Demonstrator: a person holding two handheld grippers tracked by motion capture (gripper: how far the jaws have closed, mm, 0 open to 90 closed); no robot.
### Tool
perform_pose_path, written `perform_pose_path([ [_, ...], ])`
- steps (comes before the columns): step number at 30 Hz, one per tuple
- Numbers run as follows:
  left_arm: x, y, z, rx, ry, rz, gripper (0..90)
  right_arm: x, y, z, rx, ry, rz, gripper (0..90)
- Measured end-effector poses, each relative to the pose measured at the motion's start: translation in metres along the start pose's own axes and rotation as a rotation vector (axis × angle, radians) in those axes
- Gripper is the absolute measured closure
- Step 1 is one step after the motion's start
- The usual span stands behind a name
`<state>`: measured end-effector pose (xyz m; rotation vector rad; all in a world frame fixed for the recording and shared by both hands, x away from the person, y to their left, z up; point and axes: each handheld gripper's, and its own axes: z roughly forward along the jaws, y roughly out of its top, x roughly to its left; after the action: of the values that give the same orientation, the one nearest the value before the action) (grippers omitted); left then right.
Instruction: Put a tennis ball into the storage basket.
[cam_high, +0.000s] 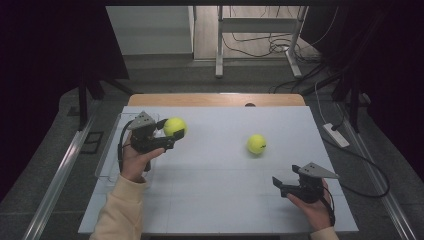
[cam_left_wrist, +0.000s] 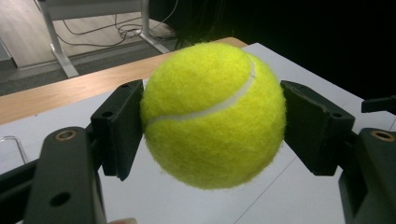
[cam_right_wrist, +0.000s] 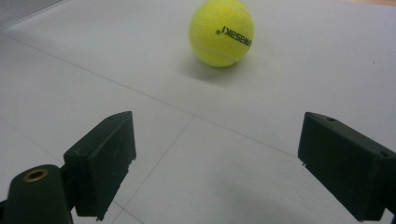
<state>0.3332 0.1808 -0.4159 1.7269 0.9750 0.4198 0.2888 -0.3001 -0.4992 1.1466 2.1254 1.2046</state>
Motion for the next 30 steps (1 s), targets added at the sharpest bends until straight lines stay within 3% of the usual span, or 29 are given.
perform_pose_path([
  [30, 0.02, 0.001, -0.019, -0.041, 0.068, -0.033, 27.4, 0.0, 0.0, 0.0, -0.003, -0.001, 0.002, 11.5],
])
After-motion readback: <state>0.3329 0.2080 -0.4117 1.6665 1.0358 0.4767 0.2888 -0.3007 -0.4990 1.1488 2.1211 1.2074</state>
